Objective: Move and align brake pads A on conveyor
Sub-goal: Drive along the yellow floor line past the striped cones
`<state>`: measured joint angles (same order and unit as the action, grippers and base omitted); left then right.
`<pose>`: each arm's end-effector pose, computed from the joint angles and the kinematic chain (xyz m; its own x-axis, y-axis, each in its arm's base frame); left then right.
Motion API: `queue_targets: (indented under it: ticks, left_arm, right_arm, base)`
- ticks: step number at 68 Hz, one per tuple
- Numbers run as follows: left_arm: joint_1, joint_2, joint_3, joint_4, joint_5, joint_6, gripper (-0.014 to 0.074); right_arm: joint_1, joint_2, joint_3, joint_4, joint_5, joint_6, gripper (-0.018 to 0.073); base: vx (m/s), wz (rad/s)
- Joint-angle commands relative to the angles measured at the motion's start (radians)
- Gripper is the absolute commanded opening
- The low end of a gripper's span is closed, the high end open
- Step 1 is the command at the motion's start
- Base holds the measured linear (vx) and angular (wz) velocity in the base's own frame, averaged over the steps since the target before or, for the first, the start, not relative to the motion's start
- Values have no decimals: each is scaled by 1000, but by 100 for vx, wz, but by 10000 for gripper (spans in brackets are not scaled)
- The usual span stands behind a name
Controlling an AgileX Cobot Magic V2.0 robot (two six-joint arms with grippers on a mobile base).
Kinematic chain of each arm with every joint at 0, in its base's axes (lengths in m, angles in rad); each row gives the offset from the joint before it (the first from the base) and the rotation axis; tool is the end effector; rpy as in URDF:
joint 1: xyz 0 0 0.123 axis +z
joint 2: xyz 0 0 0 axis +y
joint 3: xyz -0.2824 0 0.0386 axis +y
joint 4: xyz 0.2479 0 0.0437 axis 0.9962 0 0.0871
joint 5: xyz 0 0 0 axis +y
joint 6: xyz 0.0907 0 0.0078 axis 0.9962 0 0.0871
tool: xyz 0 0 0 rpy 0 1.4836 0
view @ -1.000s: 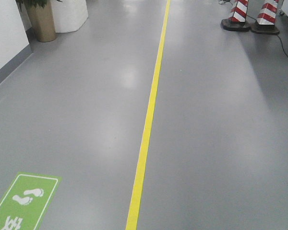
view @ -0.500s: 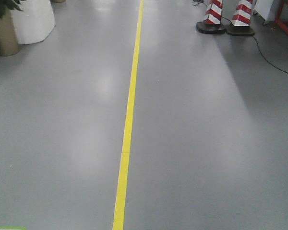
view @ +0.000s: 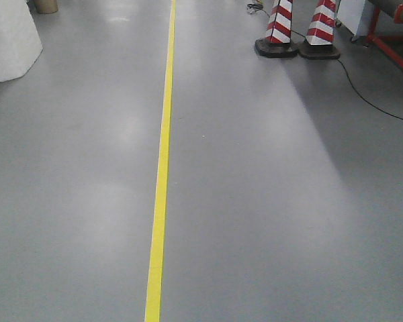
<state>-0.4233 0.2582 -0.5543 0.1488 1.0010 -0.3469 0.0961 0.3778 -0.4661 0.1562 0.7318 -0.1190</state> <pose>0.0366 -0.0040 0.2945 -0.5885 -0.0211 -0.8082 0.1654 0.9754 -0.1460 0.0707 0.0163 0.2810 -0.5200 -0.0525 -0.8525 -0.1849 0.9814 0.0523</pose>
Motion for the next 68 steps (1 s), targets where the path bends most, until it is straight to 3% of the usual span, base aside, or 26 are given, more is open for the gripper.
queue_targets:
  ticks: [1, 68]
  left_arm:
    - [-4, 13, -26, 7, -85, -2, -6]
    - [-4, 13, -26, 7, -85, -2, -6]
  right_arm:
    - [-3, 5, -27, 6, -82, -11, -4]
    - [-3, 5, -27, 6, -82, -11, -4]
  base:
    - [62, 3]
    - [70, -1]
